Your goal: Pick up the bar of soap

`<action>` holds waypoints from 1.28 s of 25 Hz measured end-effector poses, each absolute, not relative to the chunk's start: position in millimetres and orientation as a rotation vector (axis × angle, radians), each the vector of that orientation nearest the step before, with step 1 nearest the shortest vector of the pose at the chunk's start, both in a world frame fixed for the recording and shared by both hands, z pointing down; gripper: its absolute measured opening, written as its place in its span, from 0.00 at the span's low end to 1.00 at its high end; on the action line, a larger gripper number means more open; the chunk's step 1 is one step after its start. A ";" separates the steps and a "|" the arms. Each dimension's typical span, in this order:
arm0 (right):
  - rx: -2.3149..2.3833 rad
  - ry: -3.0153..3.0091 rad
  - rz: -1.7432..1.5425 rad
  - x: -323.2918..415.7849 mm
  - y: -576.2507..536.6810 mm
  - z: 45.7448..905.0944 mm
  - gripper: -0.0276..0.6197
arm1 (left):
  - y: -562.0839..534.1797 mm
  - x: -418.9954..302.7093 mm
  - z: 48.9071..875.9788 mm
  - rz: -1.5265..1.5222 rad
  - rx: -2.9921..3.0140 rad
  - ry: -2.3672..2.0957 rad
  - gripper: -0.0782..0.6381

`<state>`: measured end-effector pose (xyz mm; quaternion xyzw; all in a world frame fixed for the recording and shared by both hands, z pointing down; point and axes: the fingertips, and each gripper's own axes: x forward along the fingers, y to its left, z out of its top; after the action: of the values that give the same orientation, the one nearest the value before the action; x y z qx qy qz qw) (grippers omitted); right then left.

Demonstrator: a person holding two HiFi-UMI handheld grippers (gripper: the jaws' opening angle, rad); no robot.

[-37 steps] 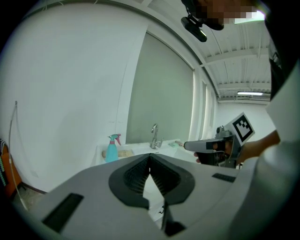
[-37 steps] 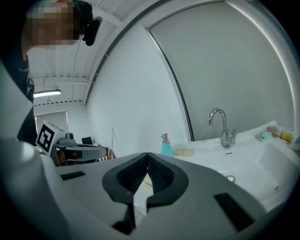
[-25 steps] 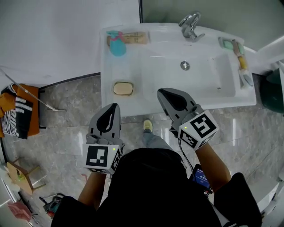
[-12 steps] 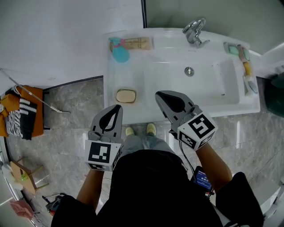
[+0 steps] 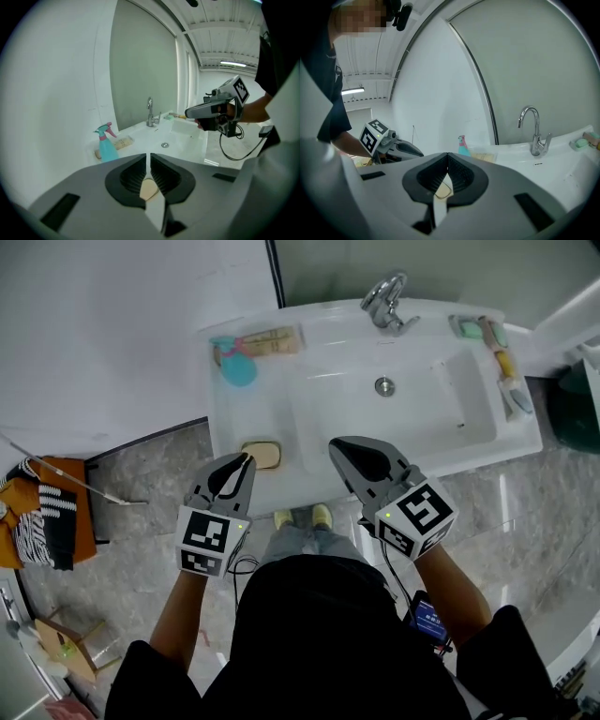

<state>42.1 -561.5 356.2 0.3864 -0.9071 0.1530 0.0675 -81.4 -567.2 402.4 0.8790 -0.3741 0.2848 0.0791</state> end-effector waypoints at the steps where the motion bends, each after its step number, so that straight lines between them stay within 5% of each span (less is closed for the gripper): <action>1: 1.180 -2.727 0.460 43.1 -561.9 355.6 0.05 | -569.8 -81.4 406.4 0.878 2.643 -1.086 0.13; 11: 1.316 -2.678 0.439 51.9 -559.3 350.7 0.05 | -577.9 -79.3 473.8 1.202 2.649 -0.714 0.35; 32: 1.475 -2.578 0.446 87.3 -541.8 354.6 0.05 | -580.1 -87.5 580.4 1.854 2.482 -0.254 0.48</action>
<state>87.3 -541.8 354.6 0.4899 -0.8564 0.1480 0.0689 -87.5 -580.1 580.4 0.7985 -0.0816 0.5963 0.0167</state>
